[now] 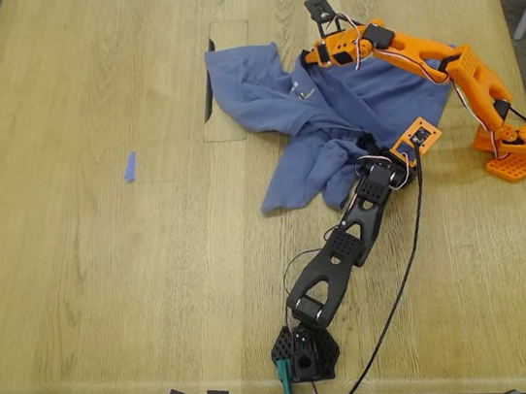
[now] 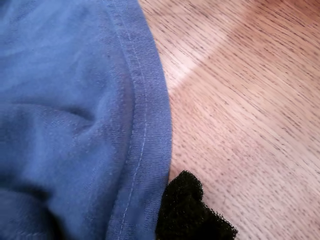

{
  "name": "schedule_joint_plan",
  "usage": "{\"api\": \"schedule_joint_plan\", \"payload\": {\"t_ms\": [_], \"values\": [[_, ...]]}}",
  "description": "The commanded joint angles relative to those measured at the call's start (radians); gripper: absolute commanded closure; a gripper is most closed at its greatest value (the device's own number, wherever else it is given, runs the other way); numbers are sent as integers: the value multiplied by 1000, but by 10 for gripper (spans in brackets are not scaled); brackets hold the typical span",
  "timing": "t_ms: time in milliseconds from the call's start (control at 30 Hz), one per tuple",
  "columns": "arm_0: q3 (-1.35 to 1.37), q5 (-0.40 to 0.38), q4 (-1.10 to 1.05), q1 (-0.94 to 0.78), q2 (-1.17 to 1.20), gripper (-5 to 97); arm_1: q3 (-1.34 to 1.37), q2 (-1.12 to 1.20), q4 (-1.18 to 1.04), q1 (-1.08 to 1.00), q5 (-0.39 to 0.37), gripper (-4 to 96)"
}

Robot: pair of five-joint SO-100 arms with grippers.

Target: Fold a T-shirt

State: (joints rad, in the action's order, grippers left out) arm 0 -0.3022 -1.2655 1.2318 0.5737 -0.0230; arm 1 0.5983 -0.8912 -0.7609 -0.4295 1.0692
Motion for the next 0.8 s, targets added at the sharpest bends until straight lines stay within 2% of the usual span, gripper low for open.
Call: {"api": "schedule_joint_plan", "payload": {"t_ms": [0, 67, 267, 467, 600, 767], "values": [[-32, -2, 31, -98, -21, 503, -80, -69, -8, 0, -2, 915], [-32, 2, 34, -112, -26, 571, -120, -52, -29, 0, -2, 915], [-32, 11, 44, -144, -26, 601, -321, 49, -130, 8, -2, 915], [-29, 15, 44, -181, -20, 717, -572, 172, -278, 14, -3, 915], [-29, -38, 29, -206, -15, 917, -738, 245, -373, 9, 3, 915], [-31, -129, -3, -201, 46, 918, -739, 212, -413, 5, 12, 915]]}}
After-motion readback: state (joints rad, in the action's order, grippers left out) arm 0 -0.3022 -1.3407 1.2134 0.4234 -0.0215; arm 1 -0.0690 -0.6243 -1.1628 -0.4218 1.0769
